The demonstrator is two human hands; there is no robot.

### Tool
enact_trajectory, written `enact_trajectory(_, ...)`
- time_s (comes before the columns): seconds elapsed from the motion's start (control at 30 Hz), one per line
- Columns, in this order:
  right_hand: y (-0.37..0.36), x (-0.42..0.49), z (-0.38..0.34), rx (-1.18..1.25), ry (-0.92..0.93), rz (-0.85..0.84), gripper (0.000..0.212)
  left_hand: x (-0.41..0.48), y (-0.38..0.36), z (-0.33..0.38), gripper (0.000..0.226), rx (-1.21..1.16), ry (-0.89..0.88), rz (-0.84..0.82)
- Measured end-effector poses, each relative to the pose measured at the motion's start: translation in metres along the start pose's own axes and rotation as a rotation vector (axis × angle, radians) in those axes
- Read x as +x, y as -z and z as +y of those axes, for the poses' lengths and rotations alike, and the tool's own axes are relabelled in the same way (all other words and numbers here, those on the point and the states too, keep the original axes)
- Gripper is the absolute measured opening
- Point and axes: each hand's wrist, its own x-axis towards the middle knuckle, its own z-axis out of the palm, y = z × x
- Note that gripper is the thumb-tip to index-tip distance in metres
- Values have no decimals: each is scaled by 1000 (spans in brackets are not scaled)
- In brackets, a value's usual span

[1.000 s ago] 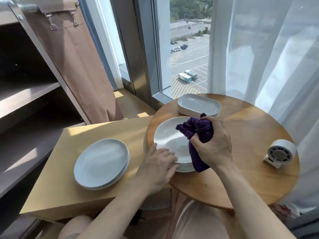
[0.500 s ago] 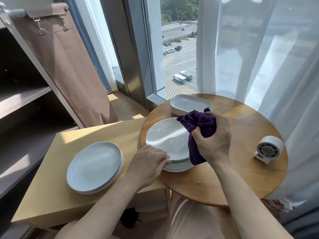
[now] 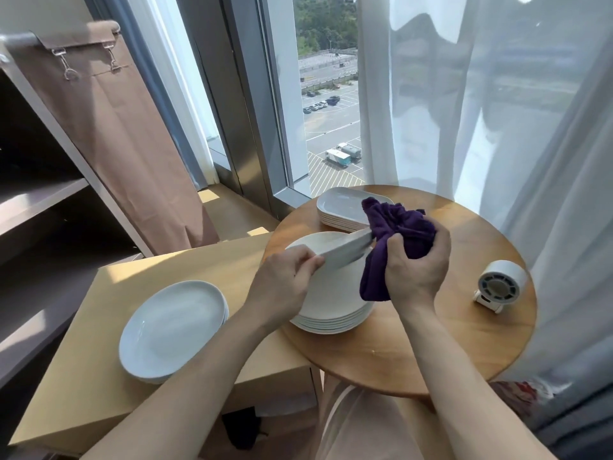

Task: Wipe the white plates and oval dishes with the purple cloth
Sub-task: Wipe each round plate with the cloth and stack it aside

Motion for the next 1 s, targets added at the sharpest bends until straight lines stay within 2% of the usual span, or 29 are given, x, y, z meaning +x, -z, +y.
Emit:
enact_trajectory(0.13, 1, 0, -1, -1, -69, -5, 43, 21, 8, 21, 30, -269, 106, 87)
enact_trajectory(0.27, 0, -2, -1, -5, -111, -21, 46, 39, 20, 24, 37, -512, 340, 266)
enact_trajectory(0.37, -1, -2, -1, -10, -120, -28, 46, 44, 28, 14, 30, -775, 498, 328)
enact_trajectory(0.47, -2, -2, -1, -17, -133, -31, 46, 41, 27, 1, 20, -993, 582, 327)
enact_trajectory(0.6, -3, 0, -1, -23, -155, -33, 47, 30, 20, -17, 31, -1210, 664, 238)
enact_trajectory(0.77, -2, -3, -2, -30, -154, -51, 44, 23, 10, -41, 28, -1352, 804, 248)
enact_trajectory(0.87, -4, -4, -2, -35, -156, -67, 43, 25, 7, -48, 23, -1327, 827, 229)
enact_trajectory(1.0, -5, -4, -1, -54, -148, -84, 43, 22, 1, -55, 45, -1175, 800, 266)
